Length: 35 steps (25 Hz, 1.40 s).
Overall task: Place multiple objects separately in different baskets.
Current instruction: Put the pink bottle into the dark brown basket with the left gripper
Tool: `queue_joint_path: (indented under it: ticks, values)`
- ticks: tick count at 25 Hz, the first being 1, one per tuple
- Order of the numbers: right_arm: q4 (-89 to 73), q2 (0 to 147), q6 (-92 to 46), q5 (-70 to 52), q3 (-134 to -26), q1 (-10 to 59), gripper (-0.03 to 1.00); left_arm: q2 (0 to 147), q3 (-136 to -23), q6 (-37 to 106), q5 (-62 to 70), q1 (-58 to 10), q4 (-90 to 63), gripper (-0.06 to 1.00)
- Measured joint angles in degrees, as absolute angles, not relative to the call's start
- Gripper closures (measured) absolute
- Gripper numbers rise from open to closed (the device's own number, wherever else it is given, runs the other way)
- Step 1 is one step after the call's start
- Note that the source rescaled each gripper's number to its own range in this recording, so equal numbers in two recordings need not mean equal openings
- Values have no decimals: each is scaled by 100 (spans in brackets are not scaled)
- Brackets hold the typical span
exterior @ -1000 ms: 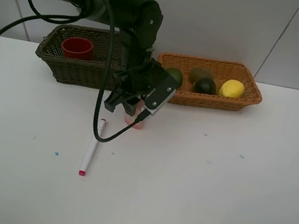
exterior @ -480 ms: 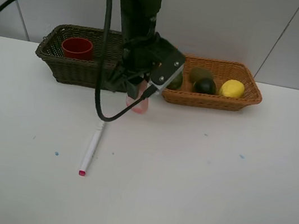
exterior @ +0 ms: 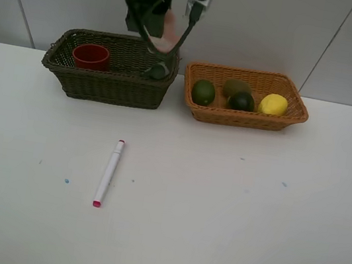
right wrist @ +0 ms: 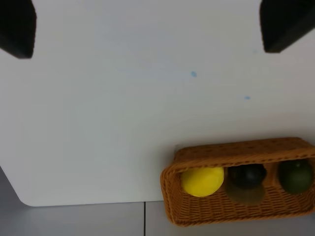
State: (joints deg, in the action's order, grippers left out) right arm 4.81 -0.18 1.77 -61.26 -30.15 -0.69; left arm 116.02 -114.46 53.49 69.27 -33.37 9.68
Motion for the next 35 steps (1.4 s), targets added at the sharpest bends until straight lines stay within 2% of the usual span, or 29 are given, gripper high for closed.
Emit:
queue_joint_path:
  ticks: [4,8,12,17,35]
  values:
    - [481,-18,177,-6126,-3015,-69,-2,11596,-11456,3412,6864,-2949,1016,53]
    - [481,-18,177,-6126,-3015,-69,-2,11596,-11456,1153,6210,-2625,1174,53]
    - [481,-18,177,-6126,-3015,-69,-2,11596,-11443,-356,5551,-2381,1360,53]
    - [481,-18,177,-6126,-3015,-69,-2,11615,-11198,-741,4843,-2230,1386,53]
    - [481,-18,177,-6126,-3015,-69,-2,13331,-11122,-797,4406,-2102,802,53]
